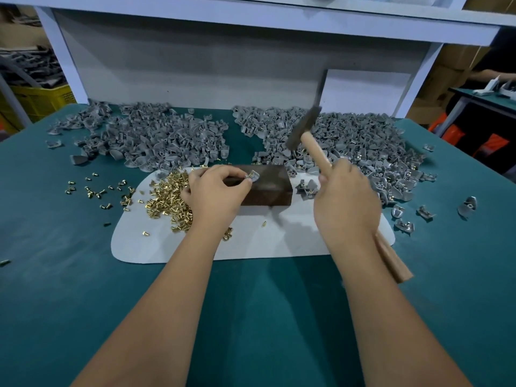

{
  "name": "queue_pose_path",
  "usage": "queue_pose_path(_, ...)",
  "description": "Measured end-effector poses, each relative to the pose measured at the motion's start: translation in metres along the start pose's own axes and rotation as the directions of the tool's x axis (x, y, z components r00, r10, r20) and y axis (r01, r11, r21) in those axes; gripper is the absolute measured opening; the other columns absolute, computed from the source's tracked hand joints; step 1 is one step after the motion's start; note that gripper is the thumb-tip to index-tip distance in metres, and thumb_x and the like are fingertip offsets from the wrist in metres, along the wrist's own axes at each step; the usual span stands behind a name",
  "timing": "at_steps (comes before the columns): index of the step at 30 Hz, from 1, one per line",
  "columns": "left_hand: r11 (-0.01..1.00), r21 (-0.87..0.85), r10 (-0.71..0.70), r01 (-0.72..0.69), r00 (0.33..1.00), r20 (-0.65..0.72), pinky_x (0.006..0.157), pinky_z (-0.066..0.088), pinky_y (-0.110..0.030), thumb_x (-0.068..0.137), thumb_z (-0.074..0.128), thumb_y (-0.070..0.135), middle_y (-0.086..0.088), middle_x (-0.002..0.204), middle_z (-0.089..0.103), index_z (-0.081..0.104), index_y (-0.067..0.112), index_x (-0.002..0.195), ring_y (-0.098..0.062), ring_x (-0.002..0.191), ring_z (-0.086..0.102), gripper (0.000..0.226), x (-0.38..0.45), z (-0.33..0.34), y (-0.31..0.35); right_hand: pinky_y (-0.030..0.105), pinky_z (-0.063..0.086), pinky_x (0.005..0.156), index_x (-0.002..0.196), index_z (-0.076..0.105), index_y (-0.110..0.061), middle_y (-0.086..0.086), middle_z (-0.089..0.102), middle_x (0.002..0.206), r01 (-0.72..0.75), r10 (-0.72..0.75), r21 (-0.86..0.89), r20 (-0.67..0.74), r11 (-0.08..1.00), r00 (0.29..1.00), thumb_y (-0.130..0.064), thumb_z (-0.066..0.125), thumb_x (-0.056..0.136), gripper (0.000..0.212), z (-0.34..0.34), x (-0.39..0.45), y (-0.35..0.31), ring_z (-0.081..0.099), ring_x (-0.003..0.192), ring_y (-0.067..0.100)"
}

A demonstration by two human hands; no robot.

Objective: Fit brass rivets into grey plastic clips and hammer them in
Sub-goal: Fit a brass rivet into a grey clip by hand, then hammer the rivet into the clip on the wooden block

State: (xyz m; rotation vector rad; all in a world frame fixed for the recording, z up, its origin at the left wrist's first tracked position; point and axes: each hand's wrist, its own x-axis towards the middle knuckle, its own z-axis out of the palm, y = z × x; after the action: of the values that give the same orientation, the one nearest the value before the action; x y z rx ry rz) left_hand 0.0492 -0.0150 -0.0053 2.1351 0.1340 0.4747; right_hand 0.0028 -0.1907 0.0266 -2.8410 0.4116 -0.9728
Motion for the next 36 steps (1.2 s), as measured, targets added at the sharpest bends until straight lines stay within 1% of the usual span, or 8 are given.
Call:
queue_pose_path(2, 1.000, 0.002, -0.002, 0.002, 1.000, -0.001, 0.095, 0.020, -0.038, 0.080, 0.070, 0.048, 0.030, 0.082, 0.054, 0.064, 0.043, 0.072, -0.009, 0.119, 0.030, 0.012, 0.001, 0.001, 0.000, 0.026, 0.016, 0.044, 0.102, 0.045, -0.012, 0.003, 0.051, 0.077, -0.004, 0.008, 0.067, -0.062, 0.998, 0.998, -0.025, 0.049, 0.097, 0.014, -0.011, -0.001, -0.003, 0.044, 0.059, 0.026)
queue_pose_path(5, 1.000, 0.014, 0.014, -0.014, 1.000, -0.008, 0.097, 0.019, -0.039, 0.082, 0.068, 0.045, 0.032, 0.084, 0.054, 0.064, 0.043, 0.074, -0.011, 0.120, 0.031, 0.009, 0.001, 0.003, -0.003, 0.029, 0.021, 0.047, 0.110, 0.047, -0.019, 0.001, 0.052, 0.073, 0.068, -0.068, 0.137, 0.000, 0.988, 0.998, -0.022, 0.049, 0.096, 0.014, -0.019, -0.011, -0.010, 0.040, 0.056, 0.025)
queue_pose_path(9, 0.995, 0.088, 0.056, -0.052, 0.998, -0.041, 0.098, 0.016, -0.040, 0.085, 0.063, 0.042, 0.025, 0.105, 0.062, 0.066, 0.040, 0.083, -0.014, 0.124, 0.032, 0.004, 0.001, 0.007, -0.006, 0.031, 0.031, 0.053, 0.139, 0.034, -0.046, -0.001, 0.055, 0.082, 0.135, -0.165, 0.182, 0.167, 0.974, 0.972, -0.024, 0.045, 0.097, 0.049, -0.023, -0.023, -0.017, 0.043, 0.063, 0.022)
queue_pose_path(14, 0.991, 0.099, 0.096, -0.088, 0.992, -0.079, 0.084, 0.008, -0.031, 0.085, 0.065, 0.042, 0.025, 0.103, 0.063, 0.067, 0.038, 0.079, -0.014, 0.125, 0.032, 0.007, 0.000, 0.008, -0.006, 0.029, 0.027, 0.048, 0.138, 0.034, -0.053, -0.001, 0.050, 0.076, 0.125, -0.144, 0.175, 0.101, 0.977, 0.984, -0.027, 0.046, 0.096, 0.050, -0.026, -0.024, -0.016, 0.038, 0.056, 0.021)
queue_pose_path(17, 0.992, 0.084, 0.100, -0.091, 0.990, -0.105, 0.081, 0.007, -0.030, 0.083, 0.068, 0.041, 0.029, 0.089, 0.059, 0.067, 0.039, 0.075, -0.012, 0.124, 0.033, 0.009, 0.001, 0.007, -0.005, 0.031, 0.026, 0.051, 0.137, 0.031, -0.057, -0.004, 0.046, 0.074, 0.153, -0.184, 0.159, 0.207, 0.975, 0.961, -0.029, 0.044, 0.096, 0.051, -0.026, -0.024, -0.013, 0.036, 0.059, 0.020)
queue_pose_path(22, 0.993, 0.068, 0.101, -0.092, 0.985, -0.137, 0.086, 0.009, -0.033, 0.082, 0.072, 0.037, 0.028, 0.081, 0.058, 0.068, 0.040, 0.071, -0.011, 0.124, 0.034, 0.012, 0.001, 0.007, -0.004, 0.030, 0.034, 0.050, 0.139, 0.033, -0.054, 0.001, 0.057, 0.080, 0.088, -0.118, 0.245, 0.110, 0.966, 0.987, -0.026, 0.046, 0.097, 0.052, -0.031, -0.030, -0.014, 0.045, 0.058, 0.023)
queue_pose_path(26, 0.995, 0.057, 0.084, -0.078, 0.988, -0.130, 0.094, 0.012, -0.038, 0.081, 0.073, 0.040, 0.030, 0.080, 0.057, 0.069, 0.039, 0.075, -0.009, 0.124, 0.034, 0.007, 0.001, 0.008, -0.005, 0.031, 0.028, 0.054, 0.141, 0.025, -0.054, 0.002, 0.058, 0.087, 0.160, -0.192, 0.152, 0.223, 0.975, 0.956, -0.023, 0.046, 0.094, 0.060, -0.027, -0.036, -0.019, 0.039, 0.062, 0.023)
queue_pose_path(36, 0.994, 0.084, 0.086, -0.074, 0.984, -0.158, 0.094, 0.011, -0.037, 0.082, 0.072, 0.038, 0.028, 0.080, 0.058, 0.074, 0.034, 0.078, -0.008, 0.127, 0.035, 0.006, 0.000, 0.010, -0.004, 0.025, 0.011, 0.044, 0.144, 0.028, -0.048, 0.002, 0.050, 0.076, 0.116, -0.138, 0.147, 0.151, 0.982, 0.979, -0.017, 0.052, 0.091, 0.066, -0.031, -0.041, -0.027, 0.030, 0.050, 0.019)
